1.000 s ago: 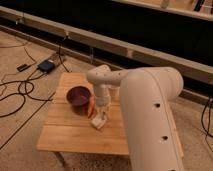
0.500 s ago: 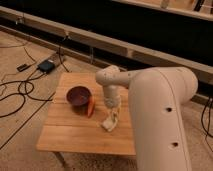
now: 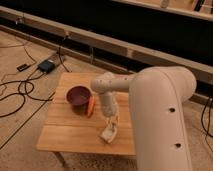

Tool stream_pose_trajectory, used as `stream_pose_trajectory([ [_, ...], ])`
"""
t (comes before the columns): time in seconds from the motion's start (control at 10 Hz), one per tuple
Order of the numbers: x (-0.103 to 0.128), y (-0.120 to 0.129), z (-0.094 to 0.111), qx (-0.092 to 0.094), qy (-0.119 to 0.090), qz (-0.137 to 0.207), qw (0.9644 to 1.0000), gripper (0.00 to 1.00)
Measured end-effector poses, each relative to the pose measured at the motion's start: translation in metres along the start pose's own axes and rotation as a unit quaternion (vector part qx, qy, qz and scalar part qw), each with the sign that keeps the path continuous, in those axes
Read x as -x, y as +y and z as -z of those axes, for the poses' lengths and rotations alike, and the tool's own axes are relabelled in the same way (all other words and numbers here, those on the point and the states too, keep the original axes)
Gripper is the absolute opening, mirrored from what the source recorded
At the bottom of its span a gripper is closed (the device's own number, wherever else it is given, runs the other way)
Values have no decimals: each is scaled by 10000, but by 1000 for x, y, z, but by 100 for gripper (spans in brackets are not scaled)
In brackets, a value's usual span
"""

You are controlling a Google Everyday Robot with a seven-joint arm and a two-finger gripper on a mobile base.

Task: Wipe the white sponge on the table

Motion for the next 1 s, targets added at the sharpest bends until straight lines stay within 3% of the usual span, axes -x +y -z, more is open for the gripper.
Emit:
stream_pose_trajectory([
  [0.2, -2, 35, -7, -39, 155, 455, 9988, 0],
  [0.5, 10, 65, -7, 53, 122, 713, 9974, 0],
  [0.7, 31, 89, -1, 206, -76, 820, 9964, 0],
  [1.0, 61, 99, 15, 364, -400, 768, 9956, 0],
])
